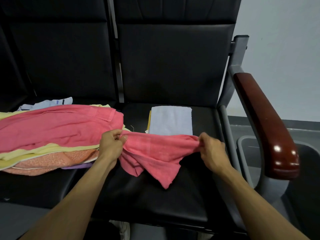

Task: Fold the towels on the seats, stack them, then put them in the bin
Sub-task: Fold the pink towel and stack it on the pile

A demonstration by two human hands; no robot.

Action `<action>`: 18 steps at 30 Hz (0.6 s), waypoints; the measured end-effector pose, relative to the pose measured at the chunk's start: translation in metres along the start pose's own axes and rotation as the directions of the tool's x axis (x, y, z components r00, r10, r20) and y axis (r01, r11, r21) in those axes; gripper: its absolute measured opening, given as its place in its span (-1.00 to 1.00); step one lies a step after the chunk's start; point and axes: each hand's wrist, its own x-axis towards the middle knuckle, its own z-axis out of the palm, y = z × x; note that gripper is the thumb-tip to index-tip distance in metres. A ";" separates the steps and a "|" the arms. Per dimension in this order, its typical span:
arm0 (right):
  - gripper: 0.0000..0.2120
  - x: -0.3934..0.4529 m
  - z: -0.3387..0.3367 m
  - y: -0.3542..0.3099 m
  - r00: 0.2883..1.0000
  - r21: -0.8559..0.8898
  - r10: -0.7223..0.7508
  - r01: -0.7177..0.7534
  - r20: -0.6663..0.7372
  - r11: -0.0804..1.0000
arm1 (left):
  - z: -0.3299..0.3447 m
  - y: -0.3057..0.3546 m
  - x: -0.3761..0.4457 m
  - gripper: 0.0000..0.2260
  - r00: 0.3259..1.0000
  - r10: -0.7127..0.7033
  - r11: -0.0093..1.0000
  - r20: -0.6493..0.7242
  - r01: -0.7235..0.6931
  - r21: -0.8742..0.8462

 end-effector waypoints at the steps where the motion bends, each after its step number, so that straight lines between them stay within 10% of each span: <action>1: -0.75 0.000 -0.003 -0.001 0.997 0.104 0.006 0.001 -0.076 0.995 | -0.002 0.000 -0.001 -0.75 1.000 -0.014 0.999 -0.013 0.014 -0.029; 8: -0.92 0.004 -0.004 0.012 0.970 0.005 0.079 -0.080 -0.229 0.997 | -0.008 -0.001 0.002 -0.80 0.992 -0.086 0.990 -0.092 0.076 -0.116; 11: -0.84 0.008 -0.017 0.012 0.973 0.507 0.223 -0.162 -0.061 0.847 | -0.009 -0.002 0.005 -0.84 0.988 -0.108 0.989 -0.108 0.095 -0.115; 14: -0.81 0.005 -0.032 0.003 0.994 0.764 0.047 -0.105 0.098 0.636 | -0.010 -0.002 0.009 -0.85 0.981 -0.121 0.987 -0.151 0.103 -0.121; 18: -0.81 0.004 -0.033 0.015 0.958 0.286 -0.094 0.013 0.272 0.958 | -0.014 -0.002 0.016 -0.78 0.971 -0.125 0.986 -0.205 0.098 -0.134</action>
